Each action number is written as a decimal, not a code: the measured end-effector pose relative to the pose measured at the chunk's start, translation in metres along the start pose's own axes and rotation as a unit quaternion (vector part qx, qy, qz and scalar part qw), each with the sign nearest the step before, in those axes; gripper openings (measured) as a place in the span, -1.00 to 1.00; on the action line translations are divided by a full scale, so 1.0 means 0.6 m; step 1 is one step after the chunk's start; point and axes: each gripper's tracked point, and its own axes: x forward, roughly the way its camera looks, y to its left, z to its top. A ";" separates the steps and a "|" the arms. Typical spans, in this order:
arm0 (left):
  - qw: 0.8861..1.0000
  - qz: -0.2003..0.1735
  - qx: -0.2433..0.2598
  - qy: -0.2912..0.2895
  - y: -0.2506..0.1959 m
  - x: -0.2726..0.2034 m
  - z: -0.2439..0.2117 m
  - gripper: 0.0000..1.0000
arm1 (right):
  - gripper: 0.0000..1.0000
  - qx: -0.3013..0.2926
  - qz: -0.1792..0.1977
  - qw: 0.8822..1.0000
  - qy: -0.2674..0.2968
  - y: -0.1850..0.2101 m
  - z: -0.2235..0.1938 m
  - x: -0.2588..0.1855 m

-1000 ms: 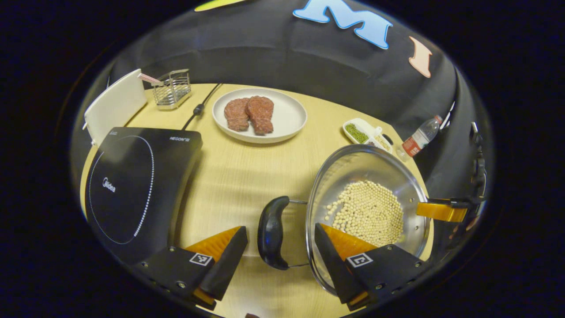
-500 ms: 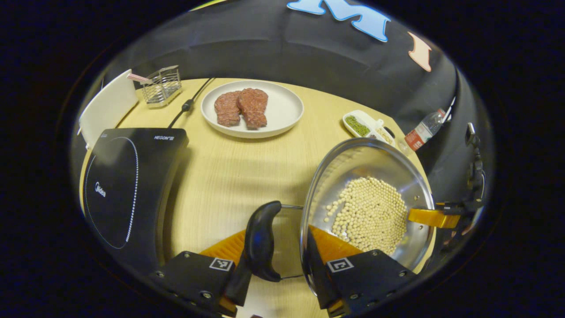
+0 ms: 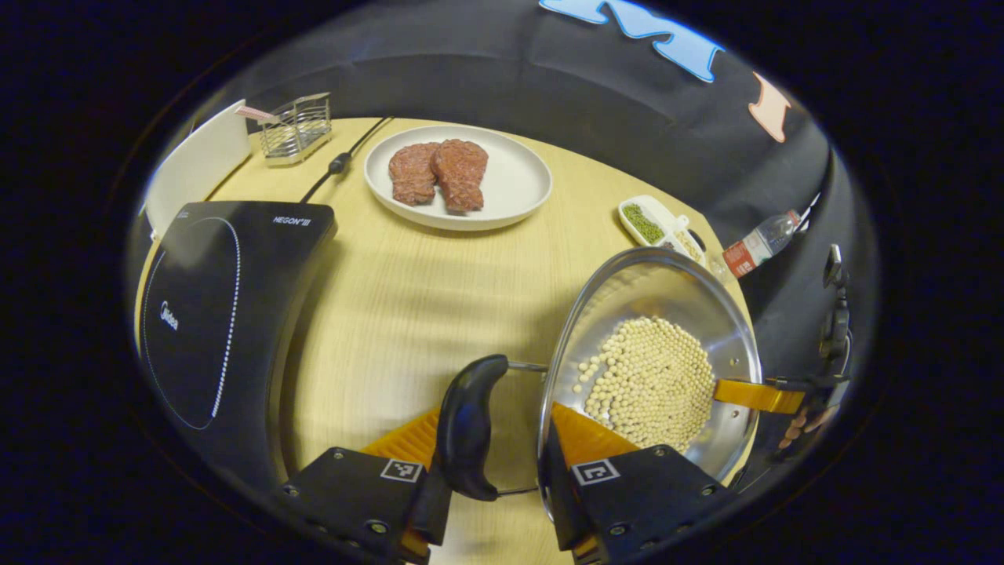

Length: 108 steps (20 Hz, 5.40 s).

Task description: First push the handle of the pot to place it horizontally, then grasp the pot with both hands and set it on the induction cooktop.

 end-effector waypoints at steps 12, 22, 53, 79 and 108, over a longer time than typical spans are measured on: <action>1.000 -0.018 -0.008 -0.012 0.008 0.002 0.007 0.05 | 0.01 -0.018 -0.016 0.999 -0.024 0.041 -0.017 -0.078; 0.998 -0.035 0.019 -0.048 0.019 0.001 0.020 -0.03 | 0.07 -0.003 -0.027 0.998 -0.057 0.165 -0.106 -0.186; 0.994 0.052 -0.046 -0.082 0.024 -0.016 0.006 0.11 | 0.00 -0.010 0.074 0.996 -0.054 0.669 -0.027 -0.004; 0.996 0.032 -0.025 -0.080 0.040 -0.030 0.014 0.12 | 0.00 0.042 0.085 0.994 -0.057 0.716 0.009 0.060; 0.937 0.169 0.071 -0.297 -0.112 -0.382 0.054 0.68 | 0.96 -0.086 -0.008 0.960 -0.266 0.555 -0.033 -0.256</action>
